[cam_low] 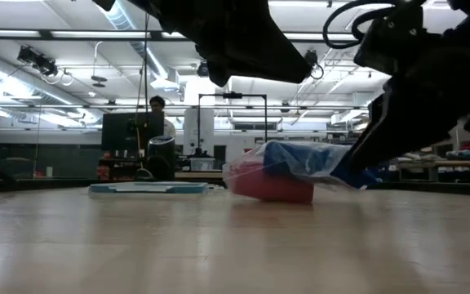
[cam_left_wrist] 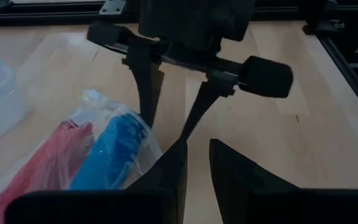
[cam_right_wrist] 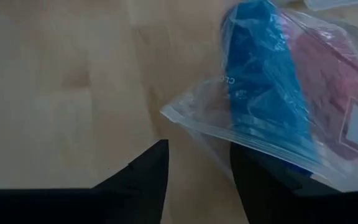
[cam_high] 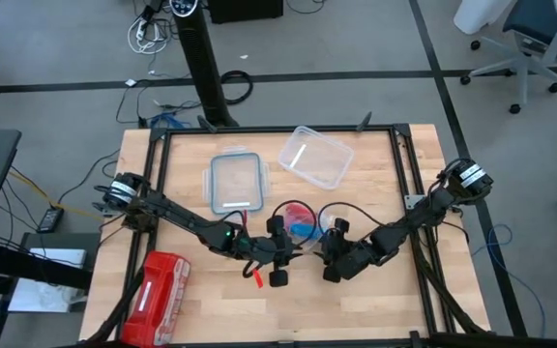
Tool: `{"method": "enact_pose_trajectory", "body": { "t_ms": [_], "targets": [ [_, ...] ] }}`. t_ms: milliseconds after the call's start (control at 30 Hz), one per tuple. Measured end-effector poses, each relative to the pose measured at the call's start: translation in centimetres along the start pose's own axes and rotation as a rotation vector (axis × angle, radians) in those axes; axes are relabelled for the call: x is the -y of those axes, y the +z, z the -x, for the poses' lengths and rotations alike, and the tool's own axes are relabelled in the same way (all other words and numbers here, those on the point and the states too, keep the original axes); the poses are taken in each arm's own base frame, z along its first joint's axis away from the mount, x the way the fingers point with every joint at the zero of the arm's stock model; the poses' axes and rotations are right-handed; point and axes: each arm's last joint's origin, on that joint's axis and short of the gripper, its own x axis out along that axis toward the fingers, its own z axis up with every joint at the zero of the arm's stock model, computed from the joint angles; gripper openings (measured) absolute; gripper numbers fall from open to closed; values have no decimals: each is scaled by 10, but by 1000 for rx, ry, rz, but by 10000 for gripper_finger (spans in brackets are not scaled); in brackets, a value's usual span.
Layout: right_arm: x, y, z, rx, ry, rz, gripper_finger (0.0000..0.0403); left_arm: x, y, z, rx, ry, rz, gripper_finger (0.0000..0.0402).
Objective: Roll bandage
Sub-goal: Put the blue bandage into the transparent zip bag
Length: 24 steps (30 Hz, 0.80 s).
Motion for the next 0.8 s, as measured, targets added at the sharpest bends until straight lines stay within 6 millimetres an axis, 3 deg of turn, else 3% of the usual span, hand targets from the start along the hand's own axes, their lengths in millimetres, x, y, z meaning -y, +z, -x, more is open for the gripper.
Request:
{"method": "enact_pose_trajectory", "body": {
  "t_ms": [400, 633, 800],
  "targets": [
    [-10, -1, 8, 66, 10, -526, 167, 0, 1, 0, 17, 24, 56, 72],
    [-16, -13, 17, 167, 6, -762, 167, -2, 0, 1, 20, 129, -167, 72],
    [-10, -15, 12, 200, 31, -872, 167, -18, -15, -4, -49, 145, -316, 72]
  ]
}}
